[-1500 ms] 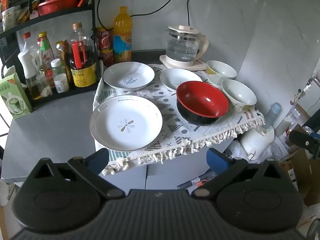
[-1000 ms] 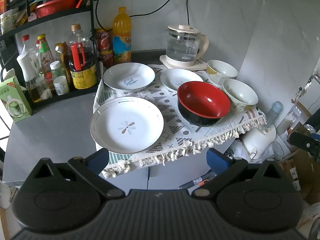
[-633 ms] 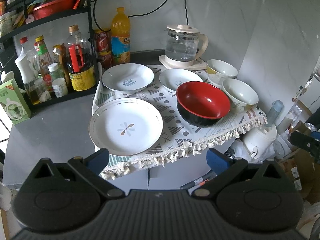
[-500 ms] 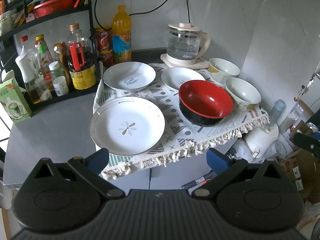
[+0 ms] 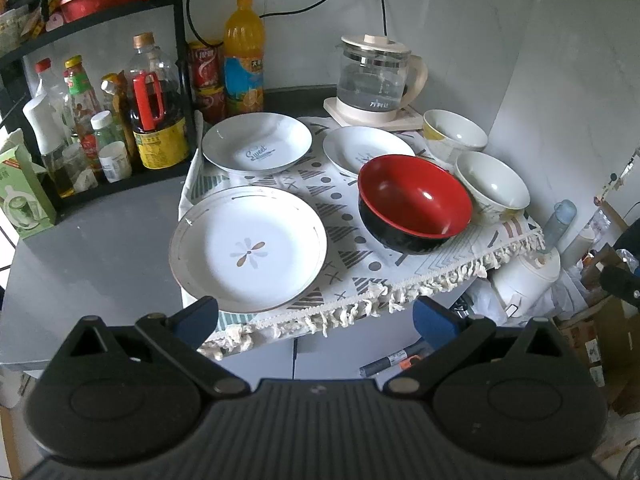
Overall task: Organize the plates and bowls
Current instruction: 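Move both grippers toward the white bowl beside the red-and-black bowl, then reach both grippers down to the rim of the white bowl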
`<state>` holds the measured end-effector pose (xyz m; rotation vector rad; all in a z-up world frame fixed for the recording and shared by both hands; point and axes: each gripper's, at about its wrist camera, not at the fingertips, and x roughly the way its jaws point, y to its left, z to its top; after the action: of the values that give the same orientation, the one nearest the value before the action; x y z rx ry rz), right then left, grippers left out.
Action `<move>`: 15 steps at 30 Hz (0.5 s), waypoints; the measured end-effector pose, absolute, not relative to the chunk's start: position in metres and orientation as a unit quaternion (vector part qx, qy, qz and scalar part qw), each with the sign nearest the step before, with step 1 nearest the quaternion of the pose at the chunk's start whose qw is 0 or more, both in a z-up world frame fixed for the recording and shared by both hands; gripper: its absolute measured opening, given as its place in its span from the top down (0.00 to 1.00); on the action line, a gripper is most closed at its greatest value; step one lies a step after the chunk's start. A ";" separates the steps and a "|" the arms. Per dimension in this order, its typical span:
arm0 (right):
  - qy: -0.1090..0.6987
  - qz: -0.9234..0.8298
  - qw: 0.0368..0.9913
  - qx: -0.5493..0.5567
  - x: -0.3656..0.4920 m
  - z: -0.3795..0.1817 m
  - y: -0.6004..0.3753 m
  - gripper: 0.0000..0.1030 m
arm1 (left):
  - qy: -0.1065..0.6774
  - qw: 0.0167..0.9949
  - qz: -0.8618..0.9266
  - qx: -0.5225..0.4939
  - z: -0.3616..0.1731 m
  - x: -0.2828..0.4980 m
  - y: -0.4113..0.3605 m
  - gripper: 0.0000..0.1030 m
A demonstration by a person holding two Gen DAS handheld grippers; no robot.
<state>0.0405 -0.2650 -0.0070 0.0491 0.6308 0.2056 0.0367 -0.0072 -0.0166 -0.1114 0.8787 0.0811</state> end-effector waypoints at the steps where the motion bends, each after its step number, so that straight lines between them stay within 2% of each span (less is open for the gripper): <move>1: 0.309 0.099 0.946 0.024 0.042 -0.007 -0.267 0.00 | 0.428 0.901 0.041 -0.056 -0.018 0.040 -0.008 0.01; 15: 0.331 0.073 0.940 0.038 0.090 -0.022 -0.281 0.00 | 0.435 0.896 0.017 -0.082 -0.023 0.111 -0.020 0.01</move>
<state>0.0895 -0.2811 -0.0215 0.0786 0.6764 0.1491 0.1108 -0.0205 -0.0230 -0.1690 0.9019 0.0350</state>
